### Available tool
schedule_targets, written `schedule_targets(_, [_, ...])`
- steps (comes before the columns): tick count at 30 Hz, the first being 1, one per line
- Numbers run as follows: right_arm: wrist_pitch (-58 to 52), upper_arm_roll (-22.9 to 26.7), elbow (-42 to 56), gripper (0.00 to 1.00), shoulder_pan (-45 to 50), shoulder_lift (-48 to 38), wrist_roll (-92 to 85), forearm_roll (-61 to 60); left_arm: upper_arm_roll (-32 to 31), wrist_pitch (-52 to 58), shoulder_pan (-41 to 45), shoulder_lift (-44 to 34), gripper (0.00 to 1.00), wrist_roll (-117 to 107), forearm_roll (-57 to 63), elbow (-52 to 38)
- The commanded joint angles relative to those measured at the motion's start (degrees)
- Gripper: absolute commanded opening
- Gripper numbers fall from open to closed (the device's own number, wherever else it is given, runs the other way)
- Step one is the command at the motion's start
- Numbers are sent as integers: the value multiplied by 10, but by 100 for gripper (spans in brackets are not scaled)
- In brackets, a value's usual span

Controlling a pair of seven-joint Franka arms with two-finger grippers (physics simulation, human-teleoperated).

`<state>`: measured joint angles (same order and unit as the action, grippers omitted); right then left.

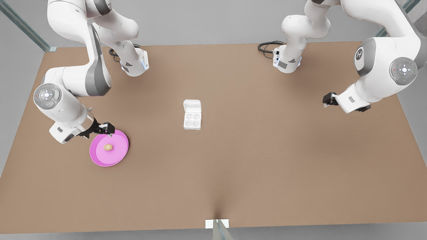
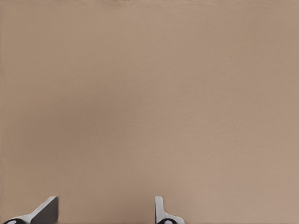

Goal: Pack egg into the box and close the box lid

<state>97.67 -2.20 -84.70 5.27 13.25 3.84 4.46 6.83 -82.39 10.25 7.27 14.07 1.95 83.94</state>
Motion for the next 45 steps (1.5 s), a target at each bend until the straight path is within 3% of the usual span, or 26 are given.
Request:
schedule_targets(1, [9, 0, 1, 100, 1, -1, 15, -7, -1, -40, 0, -1, 100, -34, 6, 0])
schedule_targets(5, [-37, 0, 3, 100, -13, 53, 22, -9, -1, -40, 0, 0, 100, -34, 6, 0])
schedule_targets(10, [88, 1, -2, 100, -56, 203, 22, -3, -2, -46, 0, 28, 100, -34, 6, 0])
schedule_targets(13, [139, 1, -20, 100, -88, 240, 12, 7, -1, -48, -1, 31, 100, -35, 6, 0])
schedule_targets(20, [332, -4, -122, 100, -141, 231, -225, 1, -1, -48, -1, 36, 100, -35, 6, 0])
schedule_targets(22, [407, -118, -168, 100, -257, 217, -277, -1, -2, -48, -1, 37, 100, -35, 6, 0])
schedule_targets(35, [459, -130, -270, 100, -322, 174, -341, -2, -1, -48, 0, 42, 100, -35, 6, 0])
schedule_targets(45, [430, -146, -293, 100, -313, 175, -235, 3, 0, -62, -3, 57, 100, -35, 12, 0])
